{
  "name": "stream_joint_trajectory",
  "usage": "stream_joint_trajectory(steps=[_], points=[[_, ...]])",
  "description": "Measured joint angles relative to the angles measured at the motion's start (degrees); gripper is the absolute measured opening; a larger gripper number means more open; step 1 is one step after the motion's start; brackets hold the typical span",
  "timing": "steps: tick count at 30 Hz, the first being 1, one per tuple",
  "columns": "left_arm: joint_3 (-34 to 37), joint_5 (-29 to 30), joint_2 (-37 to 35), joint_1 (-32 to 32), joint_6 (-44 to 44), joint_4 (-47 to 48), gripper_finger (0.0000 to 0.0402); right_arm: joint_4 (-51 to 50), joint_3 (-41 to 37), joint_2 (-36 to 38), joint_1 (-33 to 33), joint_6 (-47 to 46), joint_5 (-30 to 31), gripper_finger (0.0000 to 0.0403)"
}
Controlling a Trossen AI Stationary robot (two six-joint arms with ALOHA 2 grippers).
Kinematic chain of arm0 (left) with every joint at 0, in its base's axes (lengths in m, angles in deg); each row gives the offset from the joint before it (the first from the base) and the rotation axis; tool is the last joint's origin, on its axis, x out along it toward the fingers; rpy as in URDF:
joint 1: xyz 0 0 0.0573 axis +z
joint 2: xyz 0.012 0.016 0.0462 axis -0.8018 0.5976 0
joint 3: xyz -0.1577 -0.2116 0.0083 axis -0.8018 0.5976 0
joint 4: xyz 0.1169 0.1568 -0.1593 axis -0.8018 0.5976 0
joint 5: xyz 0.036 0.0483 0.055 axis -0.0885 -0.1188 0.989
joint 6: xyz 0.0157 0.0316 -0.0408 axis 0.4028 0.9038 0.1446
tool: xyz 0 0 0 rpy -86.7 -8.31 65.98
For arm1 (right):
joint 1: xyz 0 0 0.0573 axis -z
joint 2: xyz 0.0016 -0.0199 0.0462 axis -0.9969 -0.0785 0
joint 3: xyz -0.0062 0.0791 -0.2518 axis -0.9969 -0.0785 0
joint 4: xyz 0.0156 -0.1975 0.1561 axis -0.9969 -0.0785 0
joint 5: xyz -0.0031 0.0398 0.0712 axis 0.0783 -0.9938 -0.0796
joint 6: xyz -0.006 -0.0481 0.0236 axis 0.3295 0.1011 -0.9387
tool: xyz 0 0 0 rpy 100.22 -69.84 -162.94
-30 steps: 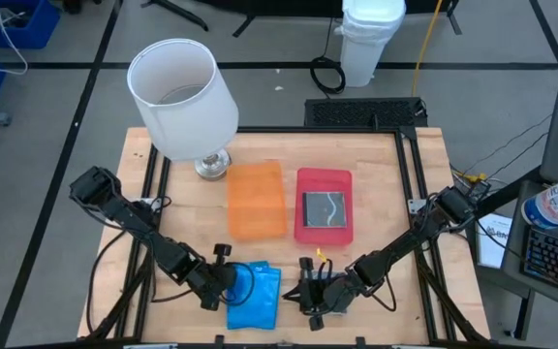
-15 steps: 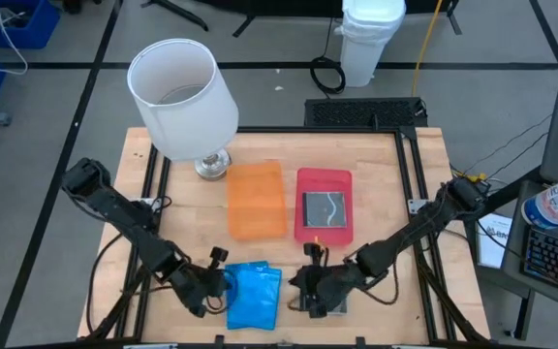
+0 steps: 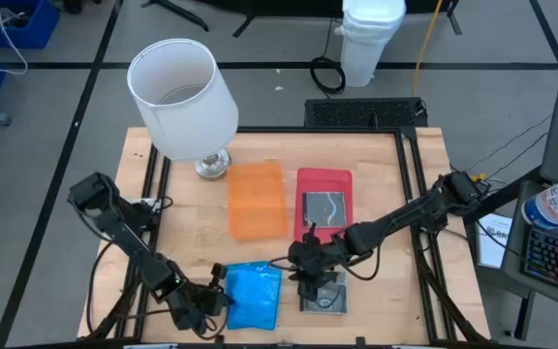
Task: Pick & place jewel cases by type
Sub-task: Put the blue CD case into the orange bin
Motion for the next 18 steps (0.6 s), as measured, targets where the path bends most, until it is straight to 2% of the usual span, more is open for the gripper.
stream_joint_trajectory(steps=[3,7,12,18], points=[[0.02,0.17,0.73,-0.48,0.85,-1.36,0.0007,3.33,-1.78,0.00,0.83,-3.94,-2.47,0.0163],[0.00,0.84,0.31,-0.85,0.87,-2.48,0.0013,7.58,-5.29,0.00,1.33,-10.74,-1.79,0.0193],[0.00,3.15,0.12,-2.19,1.84,-2.12,0.0004,12.80,-9.75,-0.07,-0.28,-17.80,5.51,0.0195],[0.00,3.41,0.12,-2.60,0.79,-2.24,0.0017,20.43,-13.31,-0.07,-0.52,-22.53,6.60,0.0184]])
